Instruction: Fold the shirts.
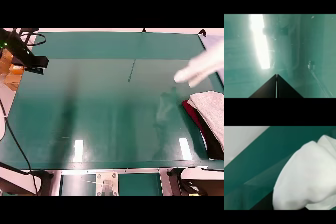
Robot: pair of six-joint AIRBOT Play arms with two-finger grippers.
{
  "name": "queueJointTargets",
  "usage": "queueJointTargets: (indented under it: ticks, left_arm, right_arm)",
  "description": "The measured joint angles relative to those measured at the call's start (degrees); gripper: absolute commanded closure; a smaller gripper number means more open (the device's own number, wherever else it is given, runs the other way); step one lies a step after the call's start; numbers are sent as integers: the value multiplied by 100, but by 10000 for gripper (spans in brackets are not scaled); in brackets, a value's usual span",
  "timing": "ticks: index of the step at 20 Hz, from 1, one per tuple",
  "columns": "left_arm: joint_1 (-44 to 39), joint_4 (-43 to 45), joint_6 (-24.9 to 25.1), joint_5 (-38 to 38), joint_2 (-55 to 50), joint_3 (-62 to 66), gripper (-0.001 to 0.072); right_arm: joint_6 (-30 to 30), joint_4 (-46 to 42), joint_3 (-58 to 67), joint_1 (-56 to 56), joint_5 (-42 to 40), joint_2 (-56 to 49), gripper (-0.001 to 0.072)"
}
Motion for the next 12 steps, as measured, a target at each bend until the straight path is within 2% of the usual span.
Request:
queueJointTargets:
  ticks: [2,6,12]
  left_arm:
    - [0,-109,0,0,0,0,683]
    - [0,-254,-2,0,0,0,683]
    - [0,-387,2,-26,2,-48,683]
  right_arm:
    - [293,-516,20,-546,511,85,696]
    - [835,-2214,-76,-1043,1589,422,695]
    - [1261,-4253,-1749,-1233,2083,1283,693]
